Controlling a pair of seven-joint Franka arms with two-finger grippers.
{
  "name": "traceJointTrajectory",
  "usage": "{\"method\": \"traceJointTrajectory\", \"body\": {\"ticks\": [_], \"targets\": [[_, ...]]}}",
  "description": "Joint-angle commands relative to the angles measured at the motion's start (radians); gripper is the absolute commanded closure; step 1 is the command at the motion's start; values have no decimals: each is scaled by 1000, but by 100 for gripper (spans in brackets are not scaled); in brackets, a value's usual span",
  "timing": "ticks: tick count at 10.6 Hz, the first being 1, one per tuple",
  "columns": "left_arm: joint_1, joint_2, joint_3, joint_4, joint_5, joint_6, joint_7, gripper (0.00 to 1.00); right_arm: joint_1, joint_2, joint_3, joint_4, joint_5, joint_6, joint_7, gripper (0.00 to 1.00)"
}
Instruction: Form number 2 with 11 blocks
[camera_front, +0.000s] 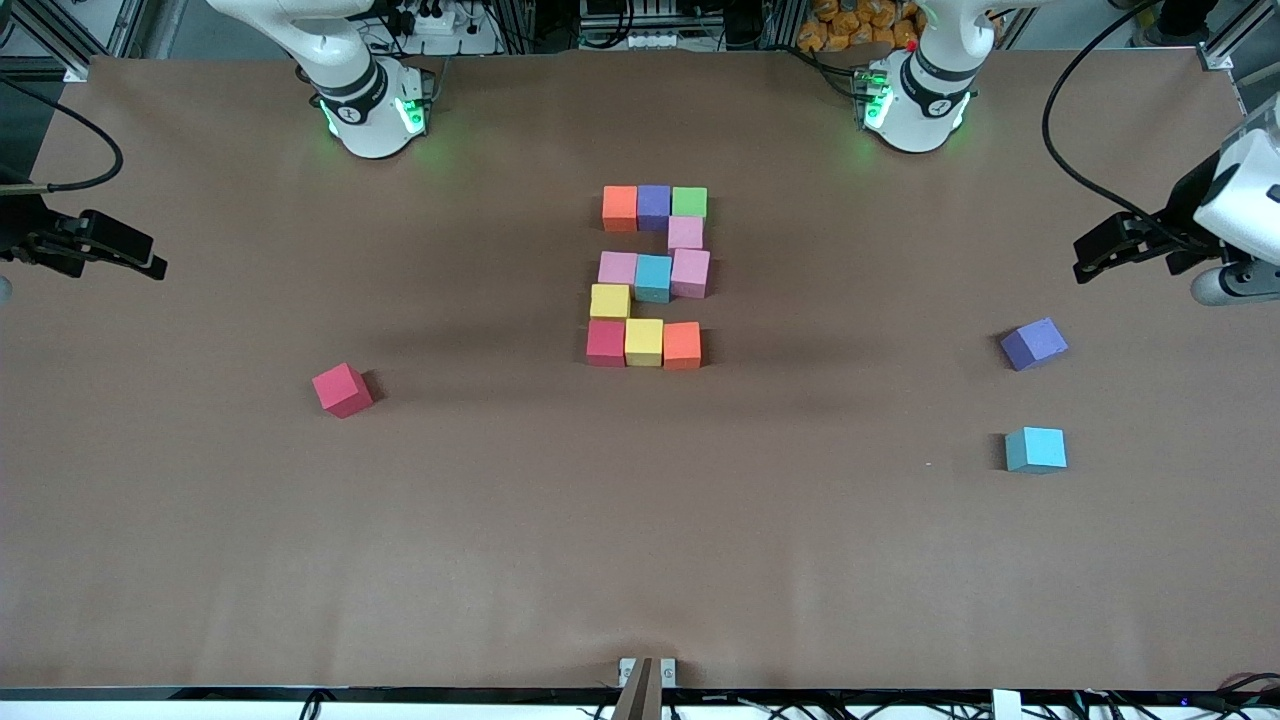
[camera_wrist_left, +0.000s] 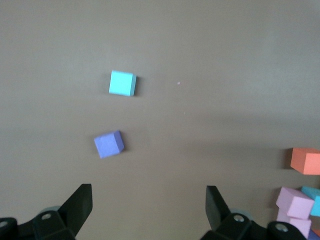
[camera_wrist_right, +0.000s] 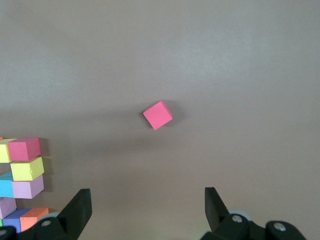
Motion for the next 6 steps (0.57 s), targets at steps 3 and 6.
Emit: {"method": "traceJointTrajectory", "body": {"ticks": [3, 6], "targets": [[98, -98, -25, -93, -31, 7, 48, 0, -22, -18, 26, -14, -18, -4, 15, 0], [130, -92, -62, -43, -64, -17, 46, 0, -20, -21, 26, -14, -18, -9, 15, 0]]}}
